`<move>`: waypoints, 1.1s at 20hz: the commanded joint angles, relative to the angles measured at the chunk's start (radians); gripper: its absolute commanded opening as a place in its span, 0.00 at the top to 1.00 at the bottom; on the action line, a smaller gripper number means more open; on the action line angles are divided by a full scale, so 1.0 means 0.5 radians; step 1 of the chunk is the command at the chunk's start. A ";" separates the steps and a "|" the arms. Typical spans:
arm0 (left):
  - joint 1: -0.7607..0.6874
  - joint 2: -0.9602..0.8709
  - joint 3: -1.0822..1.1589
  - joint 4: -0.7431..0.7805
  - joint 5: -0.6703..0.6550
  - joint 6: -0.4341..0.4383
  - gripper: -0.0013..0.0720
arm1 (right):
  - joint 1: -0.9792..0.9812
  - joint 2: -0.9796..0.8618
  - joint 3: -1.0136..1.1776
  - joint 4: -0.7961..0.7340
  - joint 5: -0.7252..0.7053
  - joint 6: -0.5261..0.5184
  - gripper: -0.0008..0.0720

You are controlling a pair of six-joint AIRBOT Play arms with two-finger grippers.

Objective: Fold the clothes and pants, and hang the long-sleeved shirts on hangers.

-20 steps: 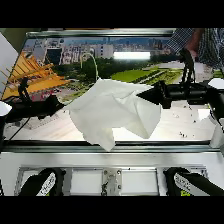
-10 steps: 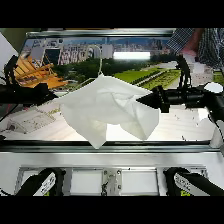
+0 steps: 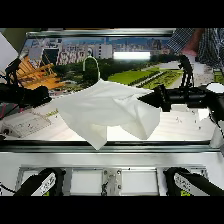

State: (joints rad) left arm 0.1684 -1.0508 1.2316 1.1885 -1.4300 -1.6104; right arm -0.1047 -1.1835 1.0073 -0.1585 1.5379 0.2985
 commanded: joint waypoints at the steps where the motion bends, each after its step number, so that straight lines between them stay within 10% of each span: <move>1: -0.153 -0.015 0.057 -0.095 0.062 -0.003 0.96 | 0.080 0.002 -0.002 0.004 0.029 0.002 0.97; 14: -0.407 -0.417 1.129 -0.057 -0.288 -0.002 0.94 | 0.179 0.002 -0.001 0.230 -0.089 0.038 0.97; 16: -0.407 -0.424 1.261 -0.058 -0.282 -0.004 0.13 | 0.179 0.002 -0.001 0.237 -0.089 0.038 0.97; 22: -0.228 -0.419 1.621 -0.061 -0.294 -0.040 0.14 | 0.179 0.002 -0.001 0.326 -0.053 0.030 0.97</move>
State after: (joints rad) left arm 0.0097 -1.2594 1.9659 1.1553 -1.5681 -1.6138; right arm -0.0154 -1.1831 1.0069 -0.0311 1.5032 0.3176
